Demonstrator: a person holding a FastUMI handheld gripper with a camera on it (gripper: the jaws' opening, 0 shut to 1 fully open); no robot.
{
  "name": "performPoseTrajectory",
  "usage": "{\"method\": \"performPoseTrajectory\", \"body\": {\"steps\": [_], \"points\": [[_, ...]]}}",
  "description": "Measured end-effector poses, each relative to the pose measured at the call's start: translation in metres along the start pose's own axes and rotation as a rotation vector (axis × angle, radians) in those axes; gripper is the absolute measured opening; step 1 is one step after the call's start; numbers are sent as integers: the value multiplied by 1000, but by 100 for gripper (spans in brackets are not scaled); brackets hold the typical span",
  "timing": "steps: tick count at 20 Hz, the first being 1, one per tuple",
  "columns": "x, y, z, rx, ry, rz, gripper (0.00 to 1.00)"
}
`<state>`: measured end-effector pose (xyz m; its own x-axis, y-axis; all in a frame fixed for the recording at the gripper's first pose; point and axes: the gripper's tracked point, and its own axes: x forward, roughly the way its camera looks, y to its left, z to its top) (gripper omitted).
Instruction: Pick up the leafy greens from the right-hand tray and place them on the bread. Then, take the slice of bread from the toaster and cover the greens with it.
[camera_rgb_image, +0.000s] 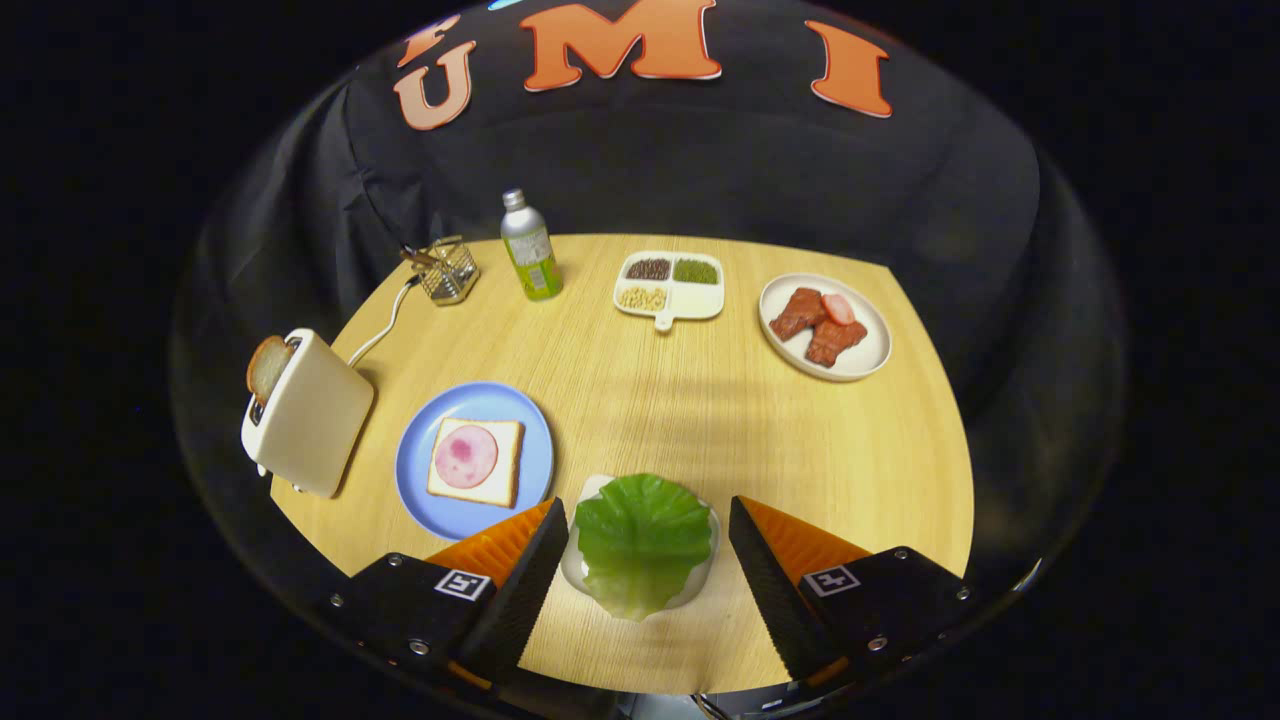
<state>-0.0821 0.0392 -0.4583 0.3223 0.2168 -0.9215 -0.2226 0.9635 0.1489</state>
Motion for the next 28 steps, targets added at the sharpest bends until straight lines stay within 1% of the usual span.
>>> {"method": "performPoseTrajectory", "body": {"steps": [5, 9, 15, 19, 22, 24, 26, 27, 28], "points": [[39, 5, -42, 7, 151, 30, 97], [61, 8, -63, 9, 227, 40, 96], [88, 6, -77, 5, 289, 19, 96], [97, 4, -80, -3, 300, -23, 96], [98, 3, -81, -25, 298, -51, 92], [99, 2, -81, -5, 302, -59, 90], [98, 0, -81, 33, 310, -72, 80], [98, -2, -80, 58, 314, -80, 67], [98, -4, -80, 84, 319, -88, 58]]}}
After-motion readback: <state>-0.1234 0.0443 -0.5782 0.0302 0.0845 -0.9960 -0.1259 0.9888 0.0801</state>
